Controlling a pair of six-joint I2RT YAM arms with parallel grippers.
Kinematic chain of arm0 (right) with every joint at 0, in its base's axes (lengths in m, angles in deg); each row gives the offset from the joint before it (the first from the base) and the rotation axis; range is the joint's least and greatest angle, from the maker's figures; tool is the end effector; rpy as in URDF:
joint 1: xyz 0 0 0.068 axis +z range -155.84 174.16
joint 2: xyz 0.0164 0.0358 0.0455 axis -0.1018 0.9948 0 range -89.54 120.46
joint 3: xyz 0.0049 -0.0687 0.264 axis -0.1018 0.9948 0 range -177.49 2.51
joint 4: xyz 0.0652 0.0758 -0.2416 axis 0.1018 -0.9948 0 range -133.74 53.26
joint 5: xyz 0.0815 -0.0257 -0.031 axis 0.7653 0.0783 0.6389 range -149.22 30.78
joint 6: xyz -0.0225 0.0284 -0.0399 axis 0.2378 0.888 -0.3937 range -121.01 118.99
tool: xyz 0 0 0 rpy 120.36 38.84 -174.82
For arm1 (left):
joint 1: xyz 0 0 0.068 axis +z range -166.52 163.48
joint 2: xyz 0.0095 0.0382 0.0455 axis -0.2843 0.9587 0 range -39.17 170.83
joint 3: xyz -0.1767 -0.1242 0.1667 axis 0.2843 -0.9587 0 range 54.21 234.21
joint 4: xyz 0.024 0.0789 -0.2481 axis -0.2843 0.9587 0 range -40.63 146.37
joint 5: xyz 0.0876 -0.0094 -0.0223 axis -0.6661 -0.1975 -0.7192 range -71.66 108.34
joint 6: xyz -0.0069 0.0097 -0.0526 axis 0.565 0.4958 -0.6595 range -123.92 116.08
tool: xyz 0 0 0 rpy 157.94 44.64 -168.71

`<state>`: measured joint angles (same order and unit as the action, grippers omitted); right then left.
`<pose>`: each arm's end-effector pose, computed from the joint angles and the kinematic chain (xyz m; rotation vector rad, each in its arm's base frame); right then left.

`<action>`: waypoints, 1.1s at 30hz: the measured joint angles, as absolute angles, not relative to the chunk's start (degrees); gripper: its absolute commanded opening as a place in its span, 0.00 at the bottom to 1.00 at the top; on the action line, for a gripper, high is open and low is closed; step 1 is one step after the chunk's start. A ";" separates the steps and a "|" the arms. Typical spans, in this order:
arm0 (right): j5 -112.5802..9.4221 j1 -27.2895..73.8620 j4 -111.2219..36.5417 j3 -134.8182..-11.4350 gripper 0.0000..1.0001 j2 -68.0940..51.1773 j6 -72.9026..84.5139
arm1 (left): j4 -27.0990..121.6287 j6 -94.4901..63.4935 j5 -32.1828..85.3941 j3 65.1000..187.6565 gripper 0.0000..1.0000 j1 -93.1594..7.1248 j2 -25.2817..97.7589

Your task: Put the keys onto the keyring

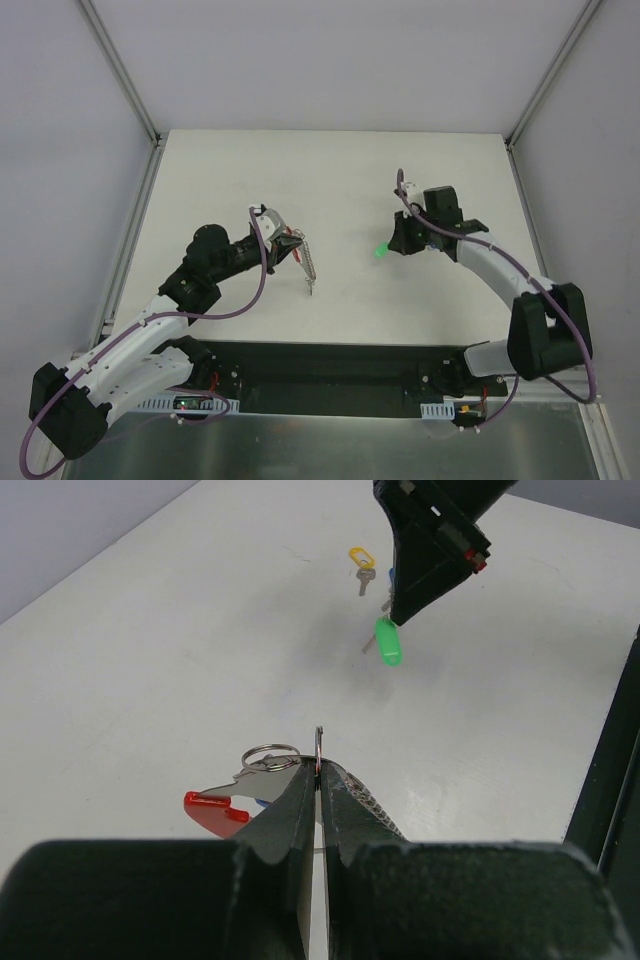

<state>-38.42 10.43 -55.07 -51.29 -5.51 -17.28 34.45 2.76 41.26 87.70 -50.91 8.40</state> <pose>0.2897 0.0977 0.2242 -0.8273 2.2433 0.4378 0.1579 -0.1248 0.3084 0.8511 1.3538 -0.6890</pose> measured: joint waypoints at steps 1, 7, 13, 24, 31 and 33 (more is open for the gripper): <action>-37.72 11.46 -52.62 -49.09 0.01 -8.79 -17.35 | 34.54 2.76 41.55 87.70 0.00 -50.91 8.40; -36.63 19.44 -37.96 -38.86 0.01 -15.63 -16.73 | 35.37 2.78 42.35 87.84 0.00 -50.91 8.38; -41.53 30.41 -28.67 -33.81 0.01 -12.68 -15.10 | 36.05 3.11 42.35 88.19 0.00 -50.91 8.16; -47.69 36.38 -11.69 -23.97 0.04 -8.83 -10.55 | 36.48 3.24 42.35 88.36 0.00 -50.91 8.05; -52.46 38.89 -20.60 -24.08 0.02 -11.72 -8.65 | 36.57 3.26 42.38 88.38 0.00 -50.91 8.05; -54.38 39.68 -25.94 -27.23 0.01 -11.72 -8.74 | 36.66 3.26 42.40 88.40 0.00 -50.91 8.05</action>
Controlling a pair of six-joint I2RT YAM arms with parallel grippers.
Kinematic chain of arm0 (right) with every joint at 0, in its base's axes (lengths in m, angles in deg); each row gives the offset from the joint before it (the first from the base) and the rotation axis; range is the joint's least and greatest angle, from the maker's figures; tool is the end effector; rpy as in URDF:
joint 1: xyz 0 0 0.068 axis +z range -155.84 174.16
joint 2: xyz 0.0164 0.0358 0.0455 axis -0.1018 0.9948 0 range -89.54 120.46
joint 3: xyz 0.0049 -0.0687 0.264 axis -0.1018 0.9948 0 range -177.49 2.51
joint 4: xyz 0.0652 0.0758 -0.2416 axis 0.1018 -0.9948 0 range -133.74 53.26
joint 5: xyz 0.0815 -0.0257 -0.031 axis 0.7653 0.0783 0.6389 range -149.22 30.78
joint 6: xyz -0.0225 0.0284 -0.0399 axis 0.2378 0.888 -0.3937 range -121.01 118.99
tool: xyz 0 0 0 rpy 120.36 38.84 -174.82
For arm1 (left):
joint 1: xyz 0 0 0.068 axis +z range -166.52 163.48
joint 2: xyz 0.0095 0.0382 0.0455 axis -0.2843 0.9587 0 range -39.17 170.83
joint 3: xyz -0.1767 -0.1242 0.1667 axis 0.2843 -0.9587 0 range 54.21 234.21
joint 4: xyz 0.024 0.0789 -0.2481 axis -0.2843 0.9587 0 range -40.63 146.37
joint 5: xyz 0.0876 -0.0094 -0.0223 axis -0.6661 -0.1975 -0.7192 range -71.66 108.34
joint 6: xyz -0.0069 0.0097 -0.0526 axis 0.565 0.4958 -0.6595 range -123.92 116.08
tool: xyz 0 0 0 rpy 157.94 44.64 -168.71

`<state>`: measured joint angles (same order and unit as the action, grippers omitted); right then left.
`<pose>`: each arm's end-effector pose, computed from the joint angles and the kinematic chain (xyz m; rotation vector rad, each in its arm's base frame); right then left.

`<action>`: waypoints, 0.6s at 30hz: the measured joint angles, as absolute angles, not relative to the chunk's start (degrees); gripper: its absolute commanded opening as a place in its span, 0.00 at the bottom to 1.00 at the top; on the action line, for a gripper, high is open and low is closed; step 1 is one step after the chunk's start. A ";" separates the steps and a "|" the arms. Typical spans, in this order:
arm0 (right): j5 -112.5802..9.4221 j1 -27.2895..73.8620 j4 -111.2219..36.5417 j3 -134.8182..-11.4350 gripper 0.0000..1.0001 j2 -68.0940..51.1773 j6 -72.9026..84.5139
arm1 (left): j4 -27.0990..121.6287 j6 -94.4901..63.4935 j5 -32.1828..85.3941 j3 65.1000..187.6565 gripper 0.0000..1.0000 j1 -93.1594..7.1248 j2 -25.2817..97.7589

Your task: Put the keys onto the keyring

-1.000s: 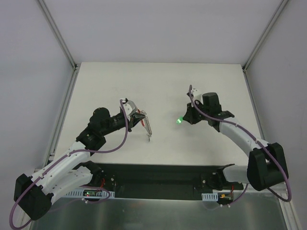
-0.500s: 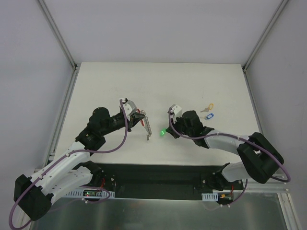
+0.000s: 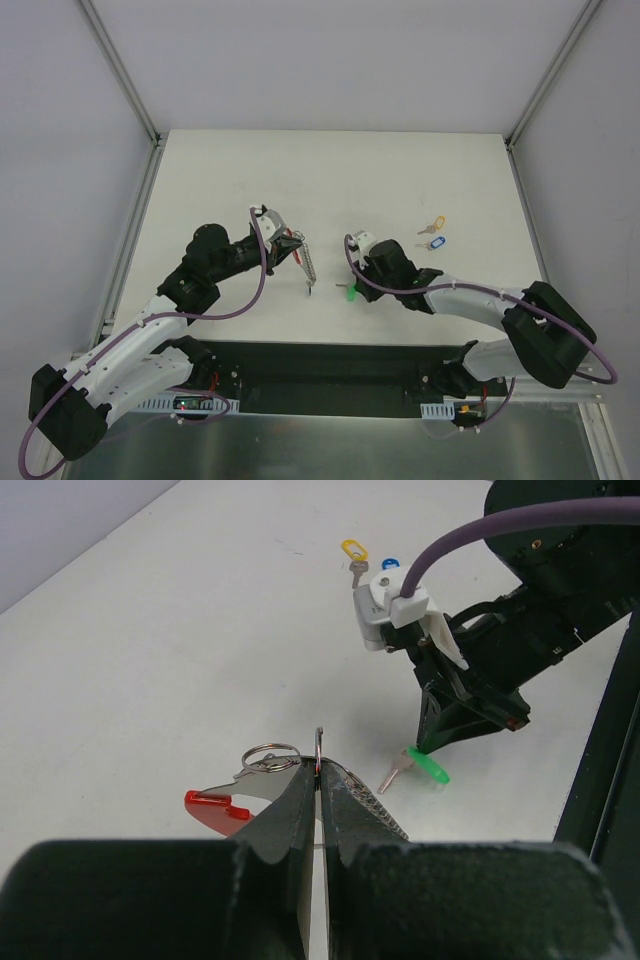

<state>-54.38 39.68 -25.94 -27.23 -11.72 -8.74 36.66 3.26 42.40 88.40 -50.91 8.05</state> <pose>0.1798 0.1874 0.1631 -1.0537 1.9964 0.4524 0.1563 -0.1245 0.3098 0.8762 1.3624 -0.6990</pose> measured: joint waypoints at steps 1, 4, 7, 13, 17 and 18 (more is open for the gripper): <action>-55.60 39.96 -29.06 -29.15 0.01 -11.74 -8.78 | 36.70 3.26 42.40 88.43 0.00 -50.91 8.05; -59.38 40.44 -38.35 -34.51 0.01 -11.85 -9.02 | 36.79 3.26 42.40 88.47 0.00 -50.91 8.05; -63.32 40.38 -49.28 -40.06 0.01 -12.35 -9.48 | 36.83 3.26 42.38 88.47 0.00 -50.91 8.05; -71.82 40.35 -70.31 -51.27 0.01 -12.66 -10.66 | 36.86 3.26 42.40 88.49 0.00 -50.91 8.05; -75.41 40.33 -80.38 -56.36 0.01 -11.06 -12.08 | 36.88 3.28 42.40 88.49 0.00 -50.91 8.01; -76.10 40.33 -82.22 -57.52 0.01 -9.66 -12.47 | 36.88 3.31 42.40 88.49 0.00 -50.91 7.92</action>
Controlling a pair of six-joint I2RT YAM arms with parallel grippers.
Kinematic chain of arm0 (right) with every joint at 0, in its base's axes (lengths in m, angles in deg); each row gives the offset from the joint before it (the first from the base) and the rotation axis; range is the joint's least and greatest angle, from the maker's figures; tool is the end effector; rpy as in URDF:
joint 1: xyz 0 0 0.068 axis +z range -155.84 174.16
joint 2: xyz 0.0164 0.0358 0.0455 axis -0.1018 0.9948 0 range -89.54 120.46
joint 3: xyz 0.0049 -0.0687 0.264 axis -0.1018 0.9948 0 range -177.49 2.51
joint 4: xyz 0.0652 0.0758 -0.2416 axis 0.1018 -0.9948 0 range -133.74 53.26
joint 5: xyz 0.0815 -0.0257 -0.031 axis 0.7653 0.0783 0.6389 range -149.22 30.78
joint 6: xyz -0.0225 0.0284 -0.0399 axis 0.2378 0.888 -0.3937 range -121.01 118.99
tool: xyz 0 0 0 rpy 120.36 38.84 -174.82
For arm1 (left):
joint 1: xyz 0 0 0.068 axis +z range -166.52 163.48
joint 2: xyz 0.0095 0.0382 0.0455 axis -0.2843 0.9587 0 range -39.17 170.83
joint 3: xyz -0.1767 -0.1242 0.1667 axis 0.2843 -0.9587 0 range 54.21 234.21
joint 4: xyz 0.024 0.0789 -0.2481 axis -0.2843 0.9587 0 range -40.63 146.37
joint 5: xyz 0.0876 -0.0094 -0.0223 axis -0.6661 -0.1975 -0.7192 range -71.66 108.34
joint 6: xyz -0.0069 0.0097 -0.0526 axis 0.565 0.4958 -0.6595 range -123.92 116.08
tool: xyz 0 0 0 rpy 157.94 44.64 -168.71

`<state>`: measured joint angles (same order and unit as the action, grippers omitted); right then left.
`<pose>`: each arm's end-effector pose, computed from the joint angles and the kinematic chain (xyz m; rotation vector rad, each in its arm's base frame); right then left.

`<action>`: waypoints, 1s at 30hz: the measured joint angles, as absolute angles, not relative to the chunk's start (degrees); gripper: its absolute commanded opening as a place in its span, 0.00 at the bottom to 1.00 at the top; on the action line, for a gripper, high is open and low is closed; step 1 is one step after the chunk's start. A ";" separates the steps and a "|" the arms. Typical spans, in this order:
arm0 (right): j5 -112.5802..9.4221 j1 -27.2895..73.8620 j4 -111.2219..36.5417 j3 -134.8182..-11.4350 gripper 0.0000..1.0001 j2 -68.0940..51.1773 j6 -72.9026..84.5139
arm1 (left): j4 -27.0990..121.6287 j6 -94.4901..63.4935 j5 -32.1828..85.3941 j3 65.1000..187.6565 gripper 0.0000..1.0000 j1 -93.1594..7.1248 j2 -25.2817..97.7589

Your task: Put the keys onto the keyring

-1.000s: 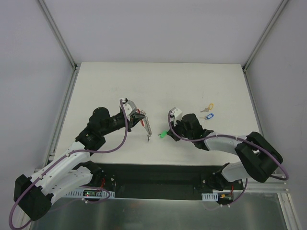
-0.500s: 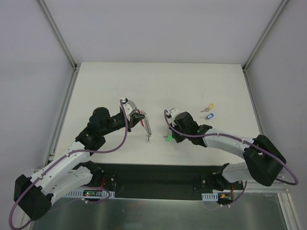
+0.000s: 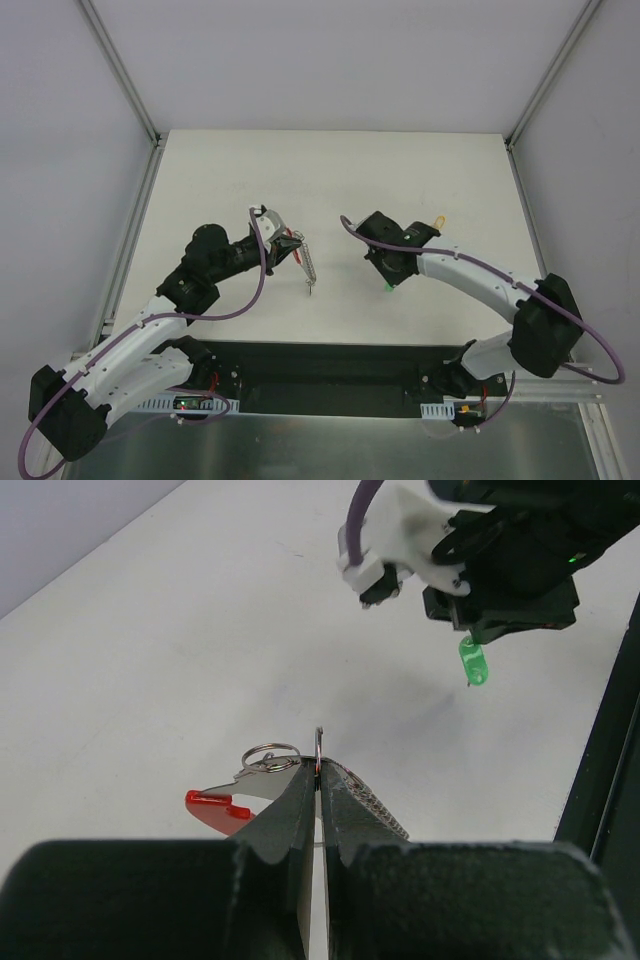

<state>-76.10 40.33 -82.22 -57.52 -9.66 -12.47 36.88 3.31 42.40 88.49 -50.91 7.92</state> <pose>0.1941 0.1873 0.2485 -1.1968 2.3531 -0.2016 0.1559 -0.1243 0.3103 0.8768 1.3619 -0.6983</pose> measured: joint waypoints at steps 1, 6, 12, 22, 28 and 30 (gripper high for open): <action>-76.56 40.31 -83.42 -58.37 0.01 -8.07 -12.76 | 36.90 3.35 42.40 88.49 0.00 -50.91 7.77; -77.02 40.51 -86.63 -62.16 0.03 3.39 -14.53 | 36.92 3.65 42.40 88.49 0.00 -50.91 6.87; -76.72 42.04 -87.55 -70.44 0.10 14.45 -16.78 | 36.92 4.22 42.38 88.51 0.00 -50.91 6.55; -74.31 43.35 -86.72 -78.37 0.32 22.40 -19.12 | 36.96 4.49 42.38 88.51 0.00 -50.91 6.55; -73.74 43.35 -81.50 -74.53 0.53 16.76 -19.05 | 37.34 4.51 42.38 88.54 0.00 -50.91 6.55; -72.61 43.04 -78.39 -70.40 0.53 10.51 -18.86 | 37.51 4.51 42.38 88.54 0.00 -50.91 6.55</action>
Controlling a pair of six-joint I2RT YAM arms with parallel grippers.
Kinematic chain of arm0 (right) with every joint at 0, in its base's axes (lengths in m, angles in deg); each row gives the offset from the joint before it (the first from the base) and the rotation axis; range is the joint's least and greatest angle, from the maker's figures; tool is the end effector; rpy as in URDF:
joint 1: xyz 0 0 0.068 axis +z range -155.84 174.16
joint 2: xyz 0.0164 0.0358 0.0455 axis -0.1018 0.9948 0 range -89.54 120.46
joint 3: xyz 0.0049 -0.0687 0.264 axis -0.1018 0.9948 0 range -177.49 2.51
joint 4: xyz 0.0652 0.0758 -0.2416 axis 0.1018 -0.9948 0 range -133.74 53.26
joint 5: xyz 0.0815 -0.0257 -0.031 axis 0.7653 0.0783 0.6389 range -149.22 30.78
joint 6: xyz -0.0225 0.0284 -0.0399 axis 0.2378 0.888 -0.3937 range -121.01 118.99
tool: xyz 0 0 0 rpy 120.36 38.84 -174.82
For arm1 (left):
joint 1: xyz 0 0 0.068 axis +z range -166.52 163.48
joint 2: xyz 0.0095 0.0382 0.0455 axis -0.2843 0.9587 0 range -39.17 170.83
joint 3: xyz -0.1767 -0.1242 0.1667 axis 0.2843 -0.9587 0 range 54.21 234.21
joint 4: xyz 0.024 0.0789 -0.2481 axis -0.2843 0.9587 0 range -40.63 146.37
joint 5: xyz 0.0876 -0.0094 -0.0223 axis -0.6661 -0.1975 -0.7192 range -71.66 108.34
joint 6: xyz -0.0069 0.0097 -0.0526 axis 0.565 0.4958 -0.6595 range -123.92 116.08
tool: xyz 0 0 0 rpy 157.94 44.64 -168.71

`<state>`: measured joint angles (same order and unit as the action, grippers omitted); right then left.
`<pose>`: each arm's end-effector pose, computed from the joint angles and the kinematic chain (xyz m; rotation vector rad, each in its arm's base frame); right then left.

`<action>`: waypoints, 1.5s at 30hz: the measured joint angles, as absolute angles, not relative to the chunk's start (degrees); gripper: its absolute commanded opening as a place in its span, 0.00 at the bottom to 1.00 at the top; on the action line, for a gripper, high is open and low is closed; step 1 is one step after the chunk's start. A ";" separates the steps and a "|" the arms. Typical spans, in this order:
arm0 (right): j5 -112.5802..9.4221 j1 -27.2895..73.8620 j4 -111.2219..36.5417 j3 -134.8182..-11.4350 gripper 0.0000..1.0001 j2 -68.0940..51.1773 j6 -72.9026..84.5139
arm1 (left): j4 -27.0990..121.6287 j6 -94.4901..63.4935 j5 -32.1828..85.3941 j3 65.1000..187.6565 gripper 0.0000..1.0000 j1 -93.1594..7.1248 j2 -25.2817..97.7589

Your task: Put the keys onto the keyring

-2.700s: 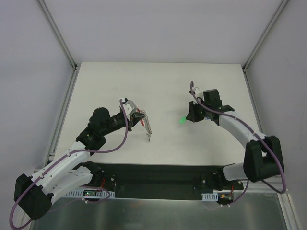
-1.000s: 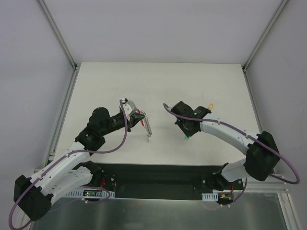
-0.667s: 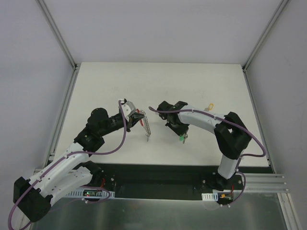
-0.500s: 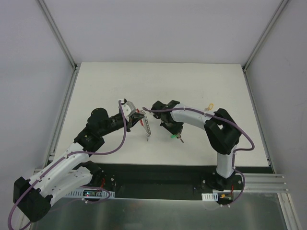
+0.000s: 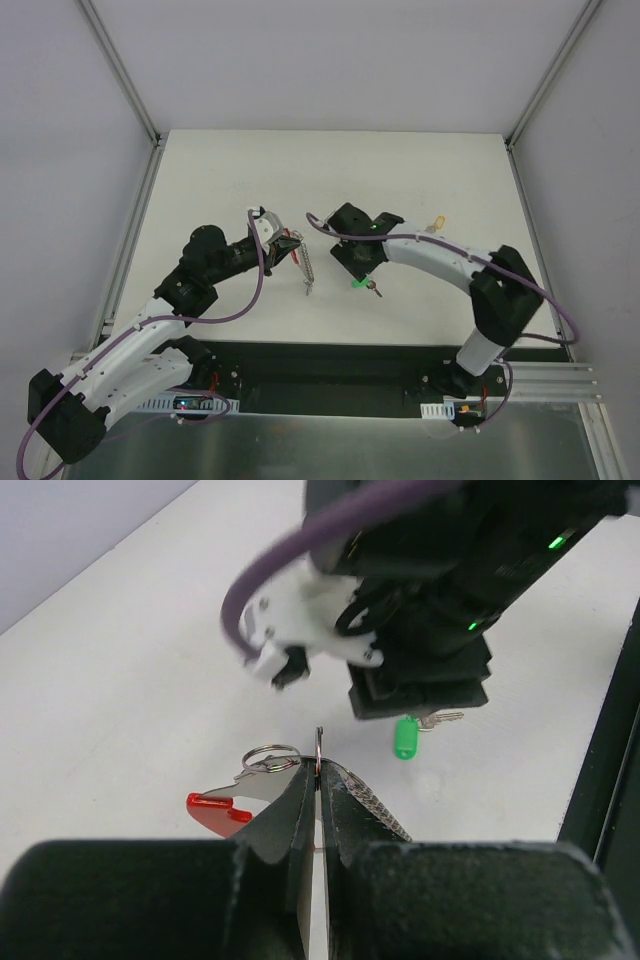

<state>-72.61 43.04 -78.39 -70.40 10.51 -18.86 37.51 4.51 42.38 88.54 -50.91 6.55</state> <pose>0.2369 0.2588 0.2138 -1.4455 2.3037 -0.1714 0.1520 -0.1216 0.3137 0.8861 1.3375 -0.6808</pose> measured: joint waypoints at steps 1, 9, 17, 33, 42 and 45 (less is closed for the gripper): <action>-71.97 42.82 -76.80 -68.49 0.53 7.60 -18.53 | 37.71 4.51 42.38 88.56 0.00 -50.91 6.52; -64.17 36.51 -58.87 -48.52 0.52 -15.41 -12.98 | 37.88 4.49 42.42 88.58 0.00 -50.91 6.52; -55.80 31.61 -50.77 -41.15 0.44 -15.08 -8.60 | 37.88 4.49 43.18 88.58 0.00 -50.91 6.52; -46.25 25.78 -42.96 -38.94 0.26 -3.78 -6.99 | 37.93 4.49 43.47 88.58 0.00 -50.91 6.74; -43.54 24.42 -42.68 -38.94 0.19 -3.24 -7.27 | 38.12 4.49 43.51 88.58 0.00 -50.91 7.01; -43.17 24.29 -42.55 -38.94 0.19 -2.78 -7.34 | 38.12 4.49 43.58 88.58 0.00 -50.91 7.07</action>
